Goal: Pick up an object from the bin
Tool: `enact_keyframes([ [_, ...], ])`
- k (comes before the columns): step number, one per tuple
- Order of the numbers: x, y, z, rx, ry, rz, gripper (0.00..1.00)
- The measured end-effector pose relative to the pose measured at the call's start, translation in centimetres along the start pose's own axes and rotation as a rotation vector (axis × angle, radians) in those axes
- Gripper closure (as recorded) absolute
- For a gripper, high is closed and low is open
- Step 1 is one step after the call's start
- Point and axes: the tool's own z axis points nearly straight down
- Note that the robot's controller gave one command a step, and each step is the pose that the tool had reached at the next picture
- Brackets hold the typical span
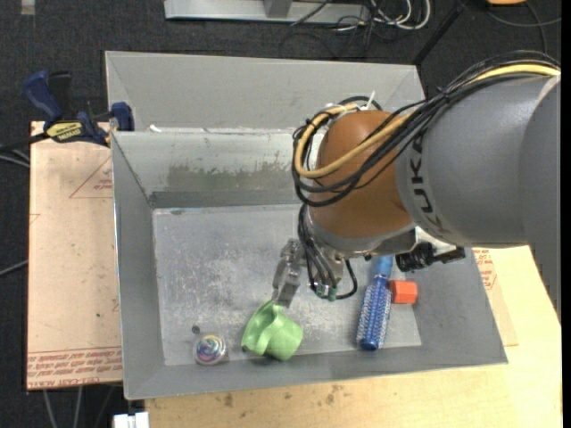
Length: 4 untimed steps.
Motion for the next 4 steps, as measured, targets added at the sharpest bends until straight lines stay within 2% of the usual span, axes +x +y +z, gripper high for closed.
enact_keyframes([
  [1, -0.1, 0.0, -0.1, -0.001, -0.003, -0.001, 0.0],
  [2, 1.3, -0.3, 11.7, -0.003, -0.009, -0.306, 0.0],
  [3, 1.4, -0.3, 11.6, -0.003, -0.006, -0.306, 1.0],
  [4, 1.8, -2.0, -2.4, -0.004, -0.011, -0.273, 1.0],
])
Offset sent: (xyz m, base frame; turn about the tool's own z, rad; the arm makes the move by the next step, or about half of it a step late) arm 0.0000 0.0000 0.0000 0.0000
